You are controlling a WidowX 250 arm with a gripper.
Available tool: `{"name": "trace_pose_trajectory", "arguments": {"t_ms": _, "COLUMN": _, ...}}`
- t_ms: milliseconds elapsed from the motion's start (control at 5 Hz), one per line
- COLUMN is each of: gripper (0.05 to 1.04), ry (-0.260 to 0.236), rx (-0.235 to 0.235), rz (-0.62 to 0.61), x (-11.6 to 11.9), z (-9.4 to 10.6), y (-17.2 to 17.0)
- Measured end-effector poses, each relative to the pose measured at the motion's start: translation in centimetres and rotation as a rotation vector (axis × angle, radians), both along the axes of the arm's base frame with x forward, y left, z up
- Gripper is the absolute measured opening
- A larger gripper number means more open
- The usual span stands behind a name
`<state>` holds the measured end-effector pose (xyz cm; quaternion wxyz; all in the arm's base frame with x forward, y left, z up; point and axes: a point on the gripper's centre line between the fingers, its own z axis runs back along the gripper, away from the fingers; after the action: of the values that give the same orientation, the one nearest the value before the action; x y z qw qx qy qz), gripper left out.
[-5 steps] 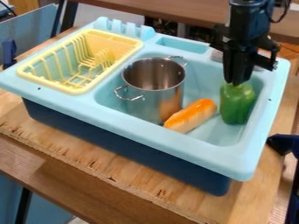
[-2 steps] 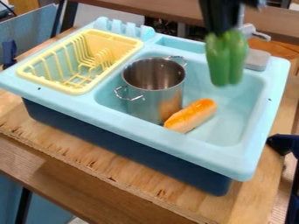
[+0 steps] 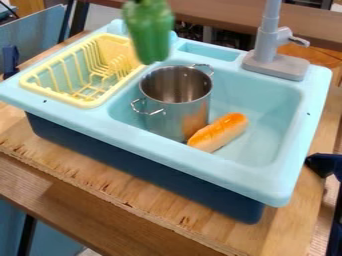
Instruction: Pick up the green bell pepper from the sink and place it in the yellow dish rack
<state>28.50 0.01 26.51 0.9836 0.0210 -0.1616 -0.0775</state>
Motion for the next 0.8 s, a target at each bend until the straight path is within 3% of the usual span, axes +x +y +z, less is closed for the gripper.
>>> {"name": "trace_pose_trajectory", "arguments": {"t_ms": 200, "gripper": 0.068, "ry": -0.017, "rx": -0.030, "rz": 0.094, "x": 0.5, "z": 0.8, "y": 5.0}}
{"name": "trace_pose_trajectory", "arguments": {"t_ms": 800, "gripper": 0.068, "ry": 0.056, "rx": -0.139, "rz": 0.187, "x": 5.7, "z": -2.9, "y": 10.4}}
